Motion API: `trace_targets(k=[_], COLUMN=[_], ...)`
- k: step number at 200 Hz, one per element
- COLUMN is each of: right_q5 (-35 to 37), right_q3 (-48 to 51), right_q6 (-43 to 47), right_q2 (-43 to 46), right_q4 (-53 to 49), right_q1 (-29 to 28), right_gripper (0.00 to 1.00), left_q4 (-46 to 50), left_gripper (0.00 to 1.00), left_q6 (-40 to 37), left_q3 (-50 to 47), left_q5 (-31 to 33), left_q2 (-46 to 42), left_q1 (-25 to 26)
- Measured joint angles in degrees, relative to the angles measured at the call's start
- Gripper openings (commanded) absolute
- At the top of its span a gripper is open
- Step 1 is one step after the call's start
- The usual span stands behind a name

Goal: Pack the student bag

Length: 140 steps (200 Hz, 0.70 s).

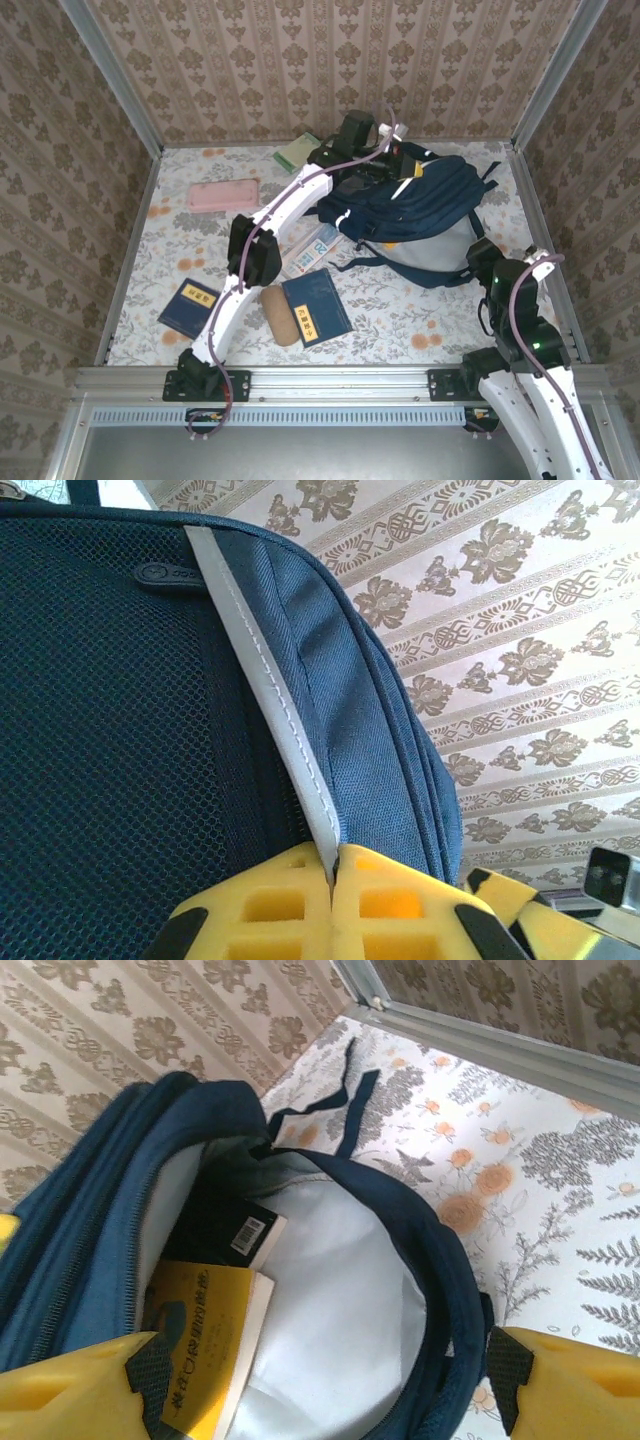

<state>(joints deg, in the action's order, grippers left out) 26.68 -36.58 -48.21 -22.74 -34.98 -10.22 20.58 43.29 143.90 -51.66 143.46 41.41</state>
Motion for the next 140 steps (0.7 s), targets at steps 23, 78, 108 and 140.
trace_targets(k=[23, 78, 108, 140], right_q5=[-3.9, -18.8, -22.6, -23.9], right_q3=[-3.0, -9.8, -12.7, -18.4], right_q6=[4.1, 10.0, 12.4, 16.8], right_q2=[-2.9, -17.4, -26.2, -37.8], right_q4=[2.0, 11.1, 13.2, 14.8], right_q1=[0.0, -0.9, -5.2, -13.0], right_gripper=[0.84, 0.85, 0.86, 0.87], left_q4=[0.8, 3.1, 7.5, 5.9], left_gripper=[0.48, 0.69, 0.72, 0.74], left_q6=[-1.3, -5.7, -10.9, -10.6], left_q3=[0.0, -6.1, -14.8, -32.8], left_q5=[0.7, 3.2, 10.6, 20.8], left_q2=[0.0, -4.1, -13.5, -30.0], left_q1=[-0.2, -3.3, -7.4, -17.5])
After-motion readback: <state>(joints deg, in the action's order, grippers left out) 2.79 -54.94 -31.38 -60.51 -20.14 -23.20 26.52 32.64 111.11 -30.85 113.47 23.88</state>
